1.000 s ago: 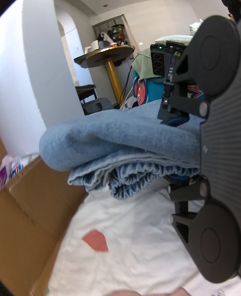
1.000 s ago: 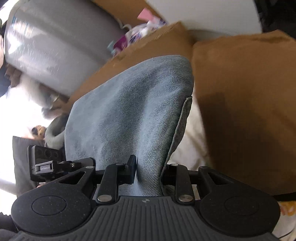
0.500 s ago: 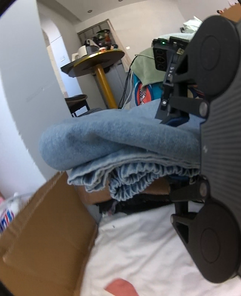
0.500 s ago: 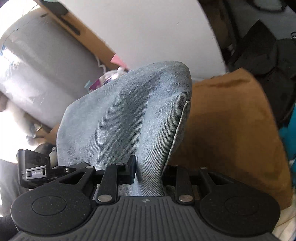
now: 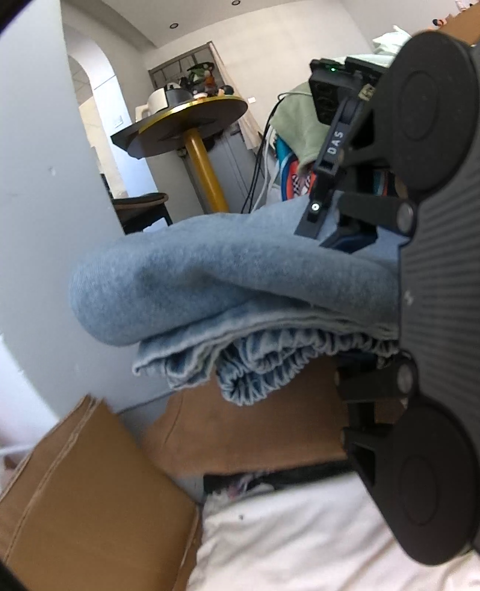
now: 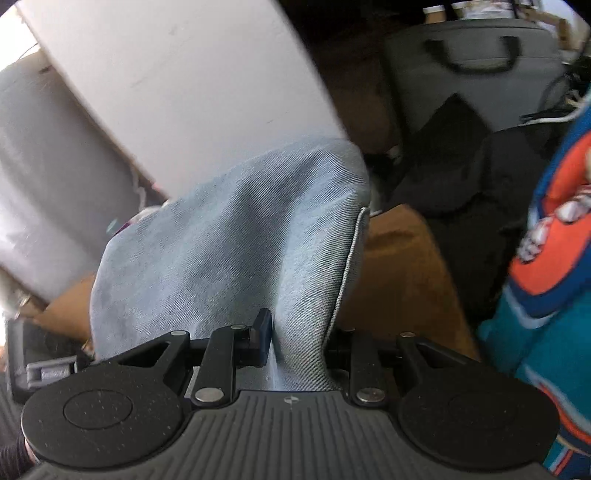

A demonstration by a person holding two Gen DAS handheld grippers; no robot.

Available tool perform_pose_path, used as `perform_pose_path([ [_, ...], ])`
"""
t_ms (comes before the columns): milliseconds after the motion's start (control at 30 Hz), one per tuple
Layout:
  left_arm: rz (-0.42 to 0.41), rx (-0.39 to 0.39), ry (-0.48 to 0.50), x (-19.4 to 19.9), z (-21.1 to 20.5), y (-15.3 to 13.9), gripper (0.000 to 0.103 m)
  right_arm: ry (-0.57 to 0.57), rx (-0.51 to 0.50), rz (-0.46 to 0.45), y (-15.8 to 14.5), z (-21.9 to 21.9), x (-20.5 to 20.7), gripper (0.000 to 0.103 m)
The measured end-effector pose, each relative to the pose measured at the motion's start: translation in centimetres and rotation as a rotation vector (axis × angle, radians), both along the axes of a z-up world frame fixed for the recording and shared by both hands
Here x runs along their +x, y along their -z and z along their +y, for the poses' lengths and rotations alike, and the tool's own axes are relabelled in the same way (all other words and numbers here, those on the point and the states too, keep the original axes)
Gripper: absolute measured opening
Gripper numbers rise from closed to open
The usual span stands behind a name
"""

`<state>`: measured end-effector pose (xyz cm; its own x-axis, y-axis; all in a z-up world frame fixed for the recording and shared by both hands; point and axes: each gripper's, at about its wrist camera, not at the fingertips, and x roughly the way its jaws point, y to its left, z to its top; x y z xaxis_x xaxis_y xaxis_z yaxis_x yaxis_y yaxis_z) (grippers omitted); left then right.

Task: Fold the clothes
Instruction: 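Carry the jeans with both tools toward the clothes stack beside the bed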

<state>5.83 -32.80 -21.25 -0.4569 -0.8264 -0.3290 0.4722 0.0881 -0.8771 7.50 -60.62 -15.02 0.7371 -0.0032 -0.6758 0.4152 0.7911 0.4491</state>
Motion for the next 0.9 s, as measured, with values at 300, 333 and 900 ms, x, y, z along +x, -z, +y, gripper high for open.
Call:
perform_pose_path([
  [300, 0.059, 0.004, -0.043, -0.5, -1.4, 0.5, 0.050, 0.075, -0.048, -0.020, 0.5, -1.1, 0.1, 0.027],
  [333, 0.059, 0.006, -0.049, -0.4, -1.3, 0.5, 0.050, 0.074, -0.048, -0.021, 0.6, -1.1, 0.3, 0.027],
  [900, 0.101, 0.101, -0.101, 2.2, -3.2, 5.3, 0.052, 0.161, -0.056, 0.001, 5.4, -1.8, 2.2, 0.027],
])
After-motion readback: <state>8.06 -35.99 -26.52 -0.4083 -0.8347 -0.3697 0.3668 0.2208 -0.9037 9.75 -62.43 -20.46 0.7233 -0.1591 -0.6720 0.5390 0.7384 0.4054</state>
